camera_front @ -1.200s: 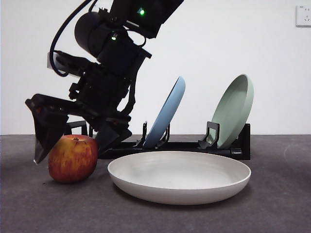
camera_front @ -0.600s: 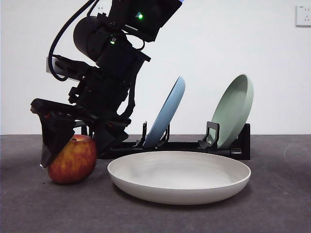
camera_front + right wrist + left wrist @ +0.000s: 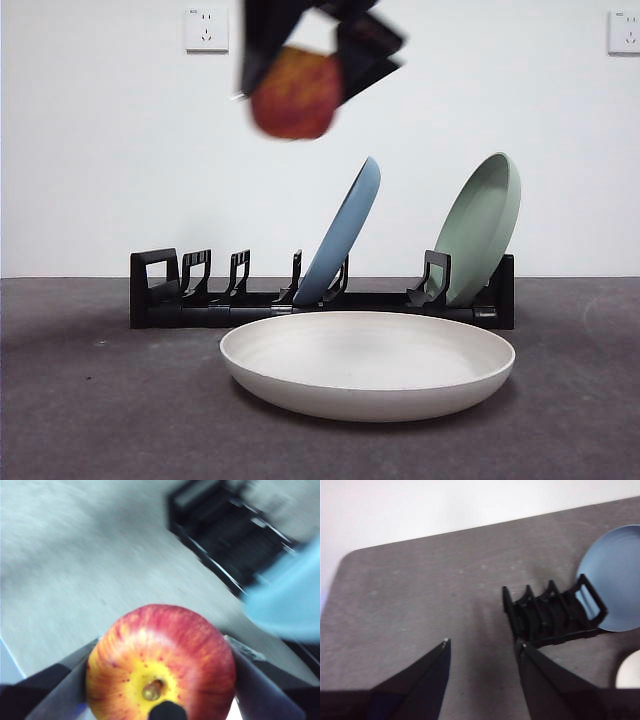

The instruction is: Take the yellow plate from the plate rack,put the plate on the table,take the apple from the table,put the apple in the plate

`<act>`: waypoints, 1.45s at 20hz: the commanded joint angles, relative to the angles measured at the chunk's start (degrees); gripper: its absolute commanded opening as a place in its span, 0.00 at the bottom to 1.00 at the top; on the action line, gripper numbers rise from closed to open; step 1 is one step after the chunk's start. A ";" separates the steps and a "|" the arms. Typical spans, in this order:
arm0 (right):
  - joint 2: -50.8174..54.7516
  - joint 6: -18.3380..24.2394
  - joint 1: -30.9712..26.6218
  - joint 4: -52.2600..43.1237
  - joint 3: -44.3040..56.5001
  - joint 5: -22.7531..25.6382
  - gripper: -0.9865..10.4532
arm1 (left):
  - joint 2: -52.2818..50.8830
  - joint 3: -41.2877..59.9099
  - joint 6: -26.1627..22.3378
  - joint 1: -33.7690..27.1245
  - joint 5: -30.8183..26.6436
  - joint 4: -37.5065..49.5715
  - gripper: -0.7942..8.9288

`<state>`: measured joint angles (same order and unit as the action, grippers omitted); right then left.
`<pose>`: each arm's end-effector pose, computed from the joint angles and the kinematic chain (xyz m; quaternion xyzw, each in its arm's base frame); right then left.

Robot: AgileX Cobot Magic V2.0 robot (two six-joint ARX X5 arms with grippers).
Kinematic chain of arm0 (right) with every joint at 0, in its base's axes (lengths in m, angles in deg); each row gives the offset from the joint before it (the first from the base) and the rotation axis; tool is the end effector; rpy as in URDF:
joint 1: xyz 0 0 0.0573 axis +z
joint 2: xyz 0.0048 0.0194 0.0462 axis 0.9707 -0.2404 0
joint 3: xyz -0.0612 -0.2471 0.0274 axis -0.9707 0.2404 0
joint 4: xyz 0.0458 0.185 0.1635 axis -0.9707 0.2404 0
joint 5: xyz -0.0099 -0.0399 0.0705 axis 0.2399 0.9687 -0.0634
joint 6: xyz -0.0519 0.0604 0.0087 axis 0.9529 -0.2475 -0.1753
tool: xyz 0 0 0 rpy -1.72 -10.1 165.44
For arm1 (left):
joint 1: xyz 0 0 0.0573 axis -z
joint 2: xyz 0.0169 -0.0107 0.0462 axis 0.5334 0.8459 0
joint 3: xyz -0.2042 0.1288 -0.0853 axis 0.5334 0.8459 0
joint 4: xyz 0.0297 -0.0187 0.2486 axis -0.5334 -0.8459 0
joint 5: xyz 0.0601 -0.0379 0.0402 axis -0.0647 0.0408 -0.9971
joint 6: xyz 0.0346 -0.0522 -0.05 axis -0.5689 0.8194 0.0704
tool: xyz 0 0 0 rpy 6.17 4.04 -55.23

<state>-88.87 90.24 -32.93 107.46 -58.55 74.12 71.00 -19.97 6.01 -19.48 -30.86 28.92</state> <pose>0.2672 0.2597 0.2992 -0.1793 0.3920 0.3929 0.8123 0.1924 -0.0342 0.3737 0.0570 0.2248 -0.0447 0.9717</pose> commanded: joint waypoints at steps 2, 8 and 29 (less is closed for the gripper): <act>1.86 0.33 -2.93 8.02 -0.02 0.13 0.08 | 1.77 0.04 0.37 0.00 2.54 2.86 0.31; 1.84 -3.26 -3.34 3.32 10.45 0.13 0.08 | 2.73 0.04 0.37 0.00 3.78 3.50 0.31; -5.18 -7.96 -3.30 -24.76 32.57 0.24 0.08 | 2.75 0.04 0.37 0.00 3.82 3.23 0.31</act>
<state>-92.43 82.83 -36.34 82.66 -26.49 74.34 73.82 -19.97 6.01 -19.46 -27.23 31.76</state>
